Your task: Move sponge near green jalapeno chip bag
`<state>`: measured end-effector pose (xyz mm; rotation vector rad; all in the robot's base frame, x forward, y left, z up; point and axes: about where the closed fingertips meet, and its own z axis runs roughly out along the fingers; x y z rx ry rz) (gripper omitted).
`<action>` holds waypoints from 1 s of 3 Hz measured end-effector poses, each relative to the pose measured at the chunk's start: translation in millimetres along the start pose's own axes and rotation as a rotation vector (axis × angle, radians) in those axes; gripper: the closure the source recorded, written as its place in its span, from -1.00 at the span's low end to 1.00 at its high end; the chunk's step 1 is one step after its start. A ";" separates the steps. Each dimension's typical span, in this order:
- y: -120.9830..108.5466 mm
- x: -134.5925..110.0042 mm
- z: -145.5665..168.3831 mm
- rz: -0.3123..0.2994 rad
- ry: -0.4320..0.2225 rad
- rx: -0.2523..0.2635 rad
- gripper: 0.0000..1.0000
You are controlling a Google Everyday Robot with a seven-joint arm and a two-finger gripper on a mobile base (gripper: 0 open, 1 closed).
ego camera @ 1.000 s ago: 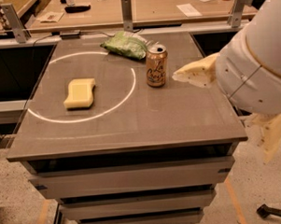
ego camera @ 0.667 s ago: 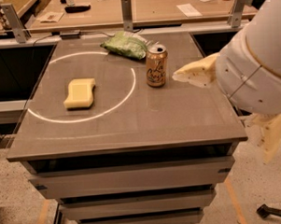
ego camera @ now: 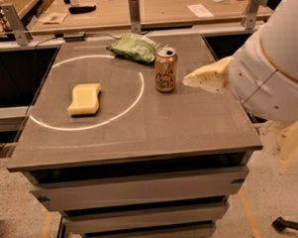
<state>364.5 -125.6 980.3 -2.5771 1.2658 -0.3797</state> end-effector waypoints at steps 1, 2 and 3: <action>-19.7 13.2 -9.2 -0.054 0.000 0.022 -1.00; -55.3 32.7 -21.3 -0.099 -0.003 0.059 -1.00; -90.4 39.2 -34.8 -0.152 0.012 0.080 -1.00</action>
Offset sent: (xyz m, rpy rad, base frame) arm 0.1045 -0.0011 0.0548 0.0204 -0.0456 0.1428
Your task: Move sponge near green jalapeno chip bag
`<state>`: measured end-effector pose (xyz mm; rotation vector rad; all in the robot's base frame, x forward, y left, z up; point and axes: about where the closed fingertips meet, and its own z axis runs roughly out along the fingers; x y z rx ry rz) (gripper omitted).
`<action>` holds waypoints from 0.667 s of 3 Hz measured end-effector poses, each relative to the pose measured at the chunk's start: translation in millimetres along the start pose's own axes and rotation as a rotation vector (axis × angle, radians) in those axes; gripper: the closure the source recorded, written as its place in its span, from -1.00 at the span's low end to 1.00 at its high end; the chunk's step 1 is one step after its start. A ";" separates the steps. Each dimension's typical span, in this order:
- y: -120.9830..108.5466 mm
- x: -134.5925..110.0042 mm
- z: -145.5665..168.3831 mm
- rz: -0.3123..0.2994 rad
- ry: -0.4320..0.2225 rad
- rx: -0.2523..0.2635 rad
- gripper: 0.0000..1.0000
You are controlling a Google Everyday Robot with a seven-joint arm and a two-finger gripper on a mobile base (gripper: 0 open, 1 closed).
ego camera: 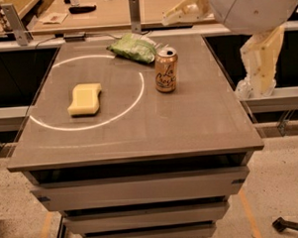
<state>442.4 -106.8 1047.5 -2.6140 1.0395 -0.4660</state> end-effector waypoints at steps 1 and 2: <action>-32.6 -14.3 5.1 -0.085 0.000 0.010 -1.00; -59.3 -26.3 20.4 -0.162 -0.072 0.064 -1.00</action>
Offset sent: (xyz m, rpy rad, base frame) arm 0.0398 0.1051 -0.0253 0.1288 0.0562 0.3598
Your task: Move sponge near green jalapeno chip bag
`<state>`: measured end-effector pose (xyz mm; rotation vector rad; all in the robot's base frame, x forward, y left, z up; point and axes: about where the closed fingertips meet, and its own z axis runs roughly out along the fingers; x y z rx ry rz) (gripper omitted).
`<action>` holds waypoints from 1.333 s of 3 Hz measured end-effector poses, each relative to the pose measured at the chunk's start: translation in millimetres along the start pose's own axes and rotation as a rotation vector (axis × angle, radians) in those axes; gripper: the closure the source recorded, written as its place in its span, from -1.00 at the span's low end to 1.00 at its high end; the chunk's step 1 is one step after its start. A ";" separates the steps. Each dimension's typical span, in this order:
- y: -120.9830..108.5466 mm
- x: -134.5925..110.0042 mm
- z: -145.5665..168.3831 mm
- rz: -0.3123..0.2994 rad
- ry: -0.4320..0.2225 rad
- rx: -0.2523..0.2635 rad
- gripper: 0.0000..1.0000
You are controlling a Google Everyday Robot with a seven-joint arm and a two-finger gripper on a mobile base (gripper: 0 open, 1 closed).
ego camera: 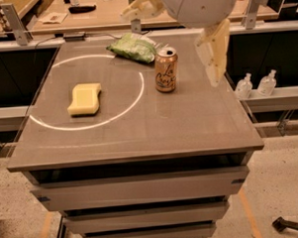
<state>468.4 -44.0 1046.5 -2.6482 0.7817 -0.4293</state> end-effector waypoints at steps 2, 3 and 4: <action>-28.9 -8.8 42.3 -0.003 -0.189 0.181 -1.00; -36.3 -5.0 59.4 0.029 -0.210 0.242 -1.00; -36.3 -5.0 59.4 0.029 -0.210 0.242 -1.00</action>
Offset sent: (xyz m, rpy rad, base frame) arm 0.0430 0.0515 -0.0506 0.3754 0.0873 0.1384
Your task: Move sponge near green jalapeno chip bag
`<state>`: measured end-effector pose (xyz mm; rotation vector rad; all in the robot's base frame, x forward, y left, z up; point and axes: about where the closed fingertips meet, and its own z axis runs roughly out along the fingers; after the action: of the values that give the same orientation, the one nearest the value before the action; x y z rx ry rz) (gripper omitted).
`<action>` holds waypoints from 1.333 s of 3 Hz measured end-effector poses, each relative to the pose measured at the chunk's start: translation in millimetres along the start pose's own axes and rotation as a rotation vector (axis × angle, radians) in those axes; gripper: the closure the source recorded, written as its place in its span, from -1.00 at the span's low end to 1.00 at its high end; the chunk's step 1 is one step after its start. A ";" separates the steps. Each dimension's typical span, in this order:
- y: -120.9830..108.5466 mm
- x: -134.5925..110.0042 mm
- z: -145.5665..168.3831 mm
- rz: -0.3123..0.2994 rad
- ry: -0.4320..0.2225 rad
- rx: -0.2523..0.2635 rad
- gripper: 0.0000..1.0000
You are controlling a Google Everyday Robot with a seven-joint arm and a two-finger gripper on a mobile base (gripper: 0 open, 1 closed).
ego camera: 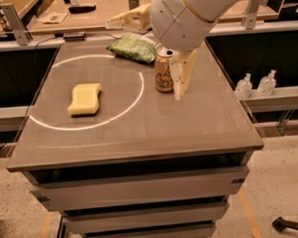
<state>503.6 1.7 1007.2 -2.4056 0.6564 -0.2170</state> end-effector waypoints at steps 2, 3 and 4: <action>-29.2 5.9 18.7 -0.045 -0.028 0.007 -1.00; -37.2 7.2 35.0 -0.053 -0.045 -0.008 -1.00; -37.9 11.6 60.4 -0.056 -0.055 -0.014 -1.00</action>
Offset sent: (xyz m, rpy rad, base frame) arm 0.0432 0.0448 -0.0012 0.0090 0.0004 0.0877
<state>547.4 53.7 982.7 -2.4368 0.5673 -0.1689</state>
